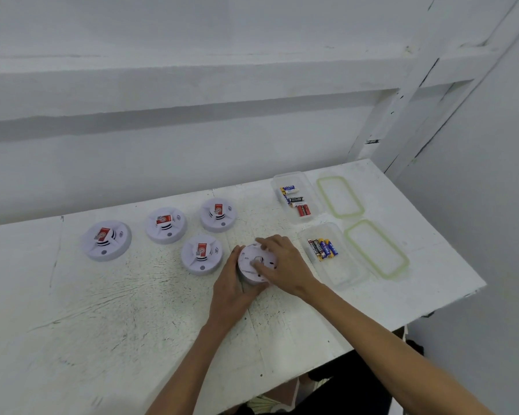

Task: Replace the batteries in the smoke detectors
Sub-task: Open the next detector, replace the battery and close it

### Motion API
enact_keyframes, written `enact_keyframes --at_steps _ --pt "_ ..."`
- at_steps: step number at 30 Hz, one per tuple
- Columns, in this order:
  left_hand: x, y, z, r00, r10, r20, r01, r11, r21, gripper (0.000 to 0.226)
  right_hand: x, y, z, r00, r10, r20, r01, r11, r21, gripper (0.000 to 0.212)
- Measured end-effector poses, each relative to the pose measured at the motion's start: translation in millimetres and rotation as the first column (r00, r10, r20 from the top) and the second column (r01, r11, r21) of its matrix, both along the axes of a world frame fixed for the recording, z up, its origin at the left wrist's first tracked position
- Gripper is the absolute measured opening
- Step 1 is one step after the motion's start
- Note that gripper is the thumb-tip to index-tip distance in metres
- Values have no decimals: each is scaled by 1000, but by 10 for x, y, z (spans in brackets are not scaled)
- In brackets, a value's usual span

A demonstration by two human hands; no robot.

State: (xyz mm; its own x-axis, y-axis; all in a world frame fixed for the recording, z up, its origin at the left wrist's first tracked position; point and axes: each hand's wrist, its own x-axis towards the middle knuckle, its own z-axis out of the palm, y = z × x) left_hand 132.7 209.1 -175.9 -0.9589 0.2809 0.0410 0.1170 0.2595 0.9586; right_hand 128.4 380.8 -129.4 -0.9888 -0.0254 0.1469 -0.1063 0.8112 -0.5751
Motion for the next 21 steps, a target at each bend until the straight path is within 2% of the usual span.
enact_keyframes --at_steps 2,3,7,10,14,18,21 --pt "-10 9 -3 1000 7 -9 -7 1000 -7 105 102 48 -5 995 -93 -27 87 980 -180 50" --pt "-14 11 -1 1000 14 -9 -14 1000 -13 107 153 72 -20 992 -118 -54 105 973 -205 52" --pt "-5 -9 2 1000 19 -21 -20 1000 -21 109 290 147 -112 999 -8 -42 1 984 -177 65" --pt "-5 -4 26 999 40 -13 -40 999 -20 108 335 175 -200 999 26 -25 -30 989 -148 61" --pt "-23 -36 42 995 101 21 -101 995 27 84 382 155 -239 998 5 -58 -19 967 -254 45" --pt "5 -61 67 996 70 -63 -68 997 33 53 393 85 -213 993 -109 47 119 926 -359 37" --pt "-7 -28 73 990 48 -130 -50 999 -15 45 381 40 -202 977 -183 111 214 863 -458 34"
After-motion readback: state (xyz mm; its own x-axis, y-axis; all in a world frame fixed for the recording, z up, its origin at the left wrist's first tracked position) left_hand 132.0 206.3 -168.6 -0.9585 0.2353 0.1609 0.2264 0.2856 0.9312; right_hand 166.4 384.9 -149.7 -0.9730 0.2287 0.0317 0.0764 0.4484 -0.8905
